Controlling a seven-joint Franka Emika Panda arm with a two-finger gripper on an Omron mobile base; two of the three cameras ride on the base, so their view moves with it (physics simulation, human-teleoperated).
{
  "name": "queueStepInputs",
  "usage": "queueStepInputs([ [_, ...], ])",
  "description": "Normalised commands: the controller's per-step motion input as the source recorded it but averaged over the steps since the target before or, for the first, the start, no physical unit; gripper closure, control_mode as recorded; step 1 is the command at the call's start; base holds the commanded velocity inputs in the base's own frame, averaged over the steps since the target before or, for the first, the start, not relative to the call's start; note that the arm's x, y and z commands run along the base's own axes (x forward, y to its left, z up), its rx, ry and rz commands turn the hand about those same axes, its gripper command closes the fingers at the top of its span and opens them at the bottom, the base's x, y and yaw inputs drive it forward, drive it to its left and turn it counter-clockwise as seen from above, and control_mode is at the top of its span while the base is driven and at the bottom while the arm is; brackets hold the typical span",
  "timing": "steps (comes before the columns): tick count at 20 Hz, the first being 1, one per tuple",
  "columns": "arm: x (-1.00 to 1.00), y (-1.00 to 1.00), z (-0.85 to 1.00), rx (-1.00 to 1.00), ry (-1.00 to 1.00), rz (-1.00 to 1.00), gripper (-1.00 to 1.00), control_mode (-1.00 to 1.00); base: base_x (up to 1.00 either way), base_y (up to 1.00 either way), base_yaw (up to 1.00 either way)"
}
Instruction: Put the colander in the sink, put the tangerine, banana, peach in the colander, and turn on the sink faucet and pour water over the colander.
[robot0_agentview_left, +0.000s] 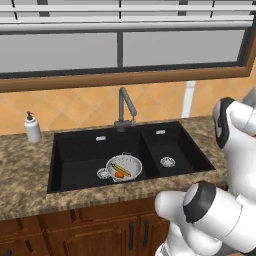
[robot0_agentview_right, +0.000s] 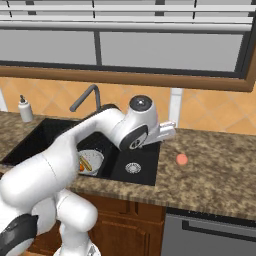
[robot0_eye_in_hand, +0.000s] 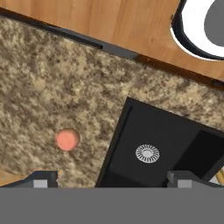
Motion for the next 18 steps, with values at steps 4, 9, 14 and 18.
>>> queueStepInputs([
  [4, 0.39, -0.7, -0.31, 0.07, 0.34, -0.22, -1.0, -1.0, 0.0, 0.0, 0.0],
  [9, 0.36, -0.36, -0.45, 0.02, 0.14, -0.18, -1.0, -1.0, 0.0, 0.0, 0.0],
  [14, 0.54, -0.02, -0.46, 0.0, 0.06, -0.12, -1.0, -1.0, 0.0, 0.0, 0.0],
  [18, 0.53, 0.0, -0.5, 0.0, 0.04, -0.11, -1.0, -1.0, 0.0, 0.0, 0.0],
])
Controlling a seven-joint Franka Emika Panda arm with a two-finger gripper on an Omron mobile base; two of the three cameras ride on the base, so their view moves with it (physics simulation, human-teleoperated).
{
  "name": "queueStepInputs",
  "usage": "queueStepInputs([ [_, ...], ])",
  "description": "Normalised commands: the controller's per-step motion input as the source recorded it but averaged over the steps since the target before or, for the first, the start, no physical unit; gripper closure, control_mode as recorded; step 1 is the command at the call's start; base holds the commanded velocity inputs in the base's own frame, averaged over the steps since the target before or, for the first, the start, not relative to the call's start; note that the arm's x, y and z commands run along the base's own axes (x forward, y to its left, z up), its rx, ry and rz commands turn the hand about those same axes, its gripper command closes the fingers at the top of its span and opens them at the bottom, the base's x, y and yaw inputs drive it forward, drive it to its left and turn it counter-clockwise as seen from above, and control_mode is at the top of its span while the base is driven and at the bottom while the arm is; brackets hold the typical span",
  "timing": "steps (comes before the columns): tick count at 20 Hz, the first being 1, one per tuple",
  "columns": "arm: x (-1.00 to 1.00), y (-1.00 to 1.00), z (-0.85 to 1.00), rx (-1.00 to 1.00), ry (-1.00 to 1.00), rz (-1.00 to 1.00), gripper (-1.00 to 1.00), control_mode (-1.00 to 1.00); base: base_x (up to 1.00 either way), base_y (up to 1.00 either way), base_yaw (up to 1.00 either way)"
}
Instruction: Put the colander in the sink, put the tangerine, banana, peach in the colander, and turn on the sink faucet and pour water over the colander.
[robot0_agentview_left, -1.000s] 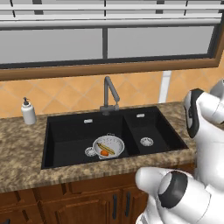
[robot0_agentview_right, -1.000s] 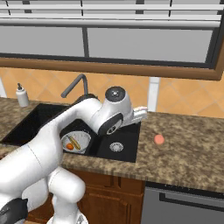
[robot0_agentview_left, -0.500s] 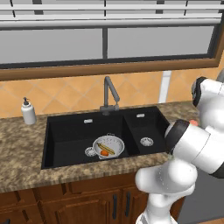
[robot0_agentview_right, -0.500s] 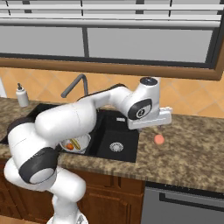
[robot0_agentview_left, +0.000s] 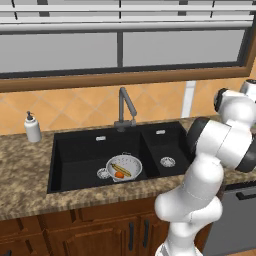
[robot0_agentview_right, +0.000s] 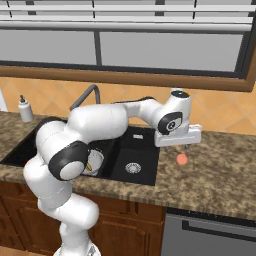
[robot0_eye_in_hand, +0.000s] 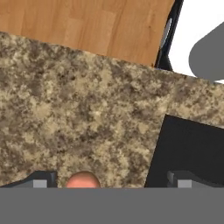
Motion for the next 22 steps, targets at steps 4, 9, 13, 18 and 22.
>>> queueStepInputs([
  [4, 0.51, 0.0, -0.52, 0.0, 0.0, -0.11, -1.0, -1.0, 0.0, 0.0, 0.0],
  [9, 0.43, 0.0, -0.53, 0.0, 0.0, -0.11, -1.0, -1.0, 0.0, 0.0, 0.0],
  [13, 0.47, 0.0, -0.51, 0.0, 0.0, -0.11, -1.0, -1.0, 0.0, 0.0, 0.0],
  [18, 0.48, 0.0, -0.52, 0.0, 0.0, -0.1, -1.0, -1.0, 0.0, 0.0, 0.0],
  [22, 0.44, -0.16, -0.39, 0.02, 0.0, -0.1, -1.0, -1.0, 0.0, 0.0, 0.0],
])
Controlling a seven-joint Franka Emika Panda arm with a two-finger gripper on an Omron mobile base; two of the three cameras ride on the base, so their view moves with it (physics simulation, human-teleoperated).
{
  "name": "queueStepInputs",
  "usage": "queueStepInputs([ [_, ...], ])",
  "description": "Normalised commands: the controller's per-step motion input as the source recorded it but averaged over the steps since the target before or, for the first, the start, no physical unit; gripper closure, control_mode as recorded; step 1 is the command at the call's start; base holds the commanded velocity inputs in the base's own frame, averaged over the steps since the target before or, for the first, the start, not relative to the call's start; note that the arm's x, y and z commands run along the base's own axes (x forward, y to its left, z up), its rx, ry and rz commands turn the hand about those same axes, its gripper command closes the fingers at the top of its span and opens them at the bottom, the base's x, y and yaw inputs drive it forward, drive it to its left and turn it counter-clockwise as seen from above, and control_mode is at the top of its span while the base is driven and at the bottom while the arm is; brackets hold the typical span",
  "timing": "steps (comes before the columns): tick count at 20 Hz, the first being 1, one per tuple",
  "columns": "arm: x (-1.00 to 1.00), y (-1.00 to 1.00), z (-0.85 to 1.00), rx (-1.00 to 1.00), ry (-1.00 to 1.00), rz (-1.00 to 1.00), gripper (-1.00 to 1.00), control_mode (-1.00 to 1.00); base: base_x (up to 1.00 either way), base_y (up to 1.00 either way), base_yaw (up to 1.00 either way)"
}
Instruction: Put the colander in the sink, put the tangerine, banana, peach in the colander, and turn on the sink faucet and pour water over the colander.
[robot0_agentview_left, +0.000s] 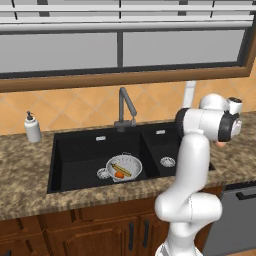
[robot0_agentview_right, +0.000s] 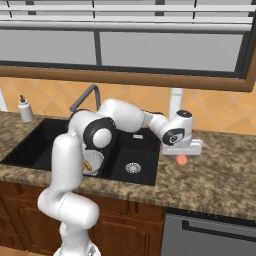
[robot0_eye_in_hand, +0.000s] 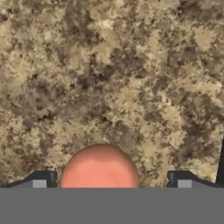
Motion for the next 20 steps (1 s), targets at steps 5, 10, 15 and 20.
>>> queueStepInputs([
  [5, 0.37, -0.31, -0.31, 0.03, 0.0, -0.13, -1.0, -1.0, 0.0, 0.0, 0.0],
  [10, 0.05, 0.04, -0.39, 0.0, 0.0, -0.22, -1.0, -1.0, 0.0, 0.0, 0.0],
  [15, -0.05, 0.33, -0.45, 0.0, 0.0, -0.33, -1.0, -1.0, 0.0, 0.0, 0.0],
  [20, -0.03, 0.71, -0.43, 0.0, 0.0, -0.42, -1.0, -1.0, 0.0, 0.0, 0.0],
])
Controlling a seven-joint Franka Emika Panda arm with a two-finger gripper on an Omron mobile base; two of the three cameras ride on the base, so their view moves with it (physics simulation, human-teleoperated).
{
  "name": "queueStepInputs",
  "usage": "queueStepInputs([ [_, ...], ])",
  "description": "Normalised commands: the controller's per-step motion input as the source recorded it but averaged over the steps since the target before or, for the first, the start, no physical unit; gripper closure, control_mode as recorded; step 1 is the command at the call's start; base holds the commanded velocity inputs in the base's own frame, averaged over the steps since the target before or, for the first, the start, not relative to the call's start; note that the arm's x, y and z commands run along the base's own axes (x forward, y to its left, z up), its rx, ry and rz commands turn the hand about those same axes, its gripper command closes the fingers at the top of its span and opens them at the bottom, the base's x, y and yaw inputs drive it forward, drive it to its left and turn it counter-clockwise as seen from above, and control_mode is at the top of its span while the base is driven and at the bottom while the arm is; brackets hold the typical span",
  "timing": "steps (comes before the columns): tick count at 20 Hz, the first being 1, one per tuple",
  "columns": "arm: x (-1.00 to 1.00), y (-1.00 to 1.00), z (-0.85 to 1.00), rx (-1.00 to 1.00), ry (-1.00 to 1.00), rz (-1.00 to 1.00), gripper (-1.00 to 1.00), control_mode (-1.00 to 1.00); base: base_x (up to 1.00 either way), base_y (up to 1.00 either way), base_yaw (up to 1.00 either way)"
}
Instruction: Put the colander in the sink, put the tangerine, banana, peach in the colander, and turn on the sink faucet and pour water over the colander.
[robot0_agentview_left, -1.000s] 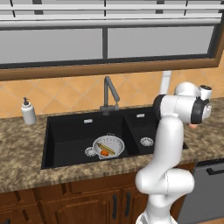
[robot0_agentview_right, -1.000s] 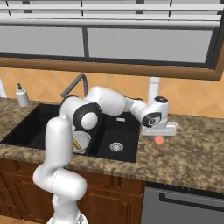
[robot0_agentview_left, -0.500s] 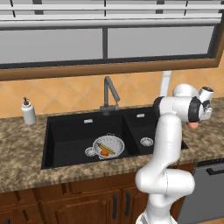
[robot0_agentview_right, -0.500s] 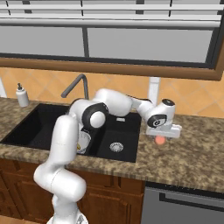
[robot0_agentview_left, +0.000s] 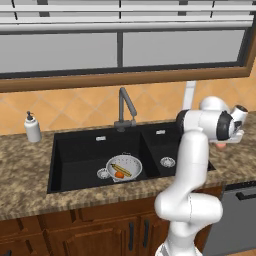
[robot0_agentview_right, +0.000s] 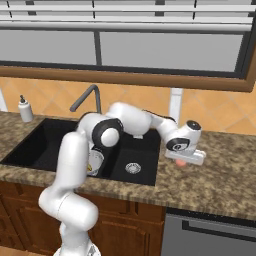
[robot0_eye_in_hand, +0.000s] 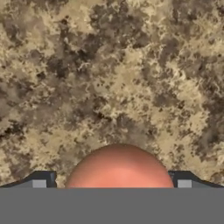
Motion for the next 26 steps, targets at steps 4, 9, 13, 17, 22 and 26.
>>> queueStepInputs([
  [4, 0.0, 0.78, -0.39, -0.05, 0.0, -0.43, 1.0, -1.0, 0.0, 0.0, 0.0],
  [9, 0.0, 0.88, 0.09, -0.06, -0.27, -0.28, 1.0, -1.0, 0.0, 0.0, 0.0],
  [13, -0.58, 0.67, 0.98, 0.0, -0.47, -0.06, 1.0, -1.0, 0.0, 0.0, 0.0],
  [17, -0.81, 0.64, 1.0, -0.08, -0.21, 0.02, 1.0, -1.0, 0.0, 0.0, 0.0],
  [22, -0.88, 0.77, 1.0, -0.26, 0.01, 0.17, 1.0, -1.0, 0.0, 0.0, 0.0],
  [26, -0.81, 0.83, 1.0, -0.36, 0.09, 0.32, 1.0, -1.0, 0.0, 0.0, 0.0],
])
